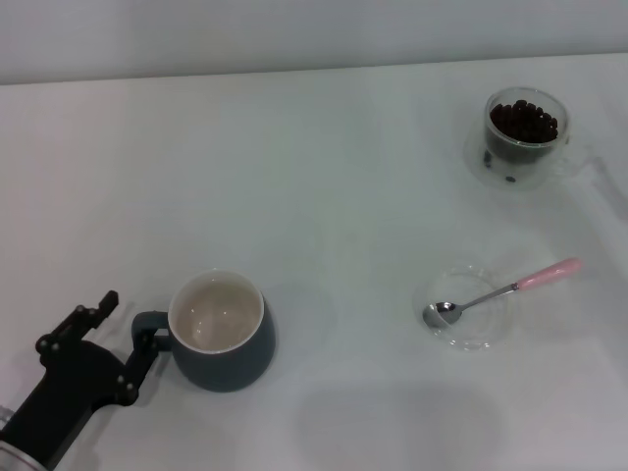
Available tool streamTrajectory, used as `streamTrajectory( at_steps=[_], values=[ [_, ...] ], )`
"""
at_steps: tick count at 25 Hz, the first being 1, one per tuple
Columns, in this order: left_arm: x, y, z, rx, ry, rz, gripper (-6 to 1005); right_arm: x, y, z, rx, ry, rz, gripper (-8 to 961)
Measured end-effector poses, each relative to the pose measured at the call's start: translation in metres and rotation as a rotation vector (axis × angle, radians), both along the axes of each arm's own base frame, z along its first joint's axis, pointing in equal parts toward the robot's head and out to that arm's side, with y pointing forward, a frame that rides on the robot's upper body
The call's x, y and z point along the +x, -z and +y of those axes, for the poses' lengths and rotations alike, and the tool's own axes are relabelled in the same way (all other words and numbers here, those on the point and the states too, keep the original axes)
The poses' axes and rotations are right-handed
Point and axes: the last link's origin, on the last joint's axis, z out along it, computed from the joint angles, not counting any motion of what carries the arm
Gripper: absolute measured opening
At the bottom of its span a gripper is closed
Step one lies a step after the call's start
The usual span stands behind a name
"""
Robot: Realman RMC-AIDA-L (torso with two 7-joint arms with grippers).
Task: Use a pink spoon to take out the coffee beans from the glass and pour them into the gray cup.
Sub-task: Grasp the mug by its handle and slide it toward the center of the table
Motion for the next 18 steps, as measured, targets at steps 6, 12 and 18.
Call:
streamTrajectory(
  at_steps=[6, 12, 18],
  values=[
    [0.0018, 0.0018, -0.0021, 0.003, 0.005, 0.003, 530, 0.0012, 0.0003, -0.0007, -0.002, 0.006, -0.006, 854],
    [0.0059, 0.0039, -0.0025, 0.0, 0.008, -0.016, 318, 0.0014, -0.0005, -0.0004, 0.0, 0.007, -0.011, 854],
    [0.0085, 0.0058, -0.0031, -0.007, 0.017, -0.019, 294, 0.0016, -0.0016, 0.0, 0.001, 0.006, -0.017, 854]
  ],
)
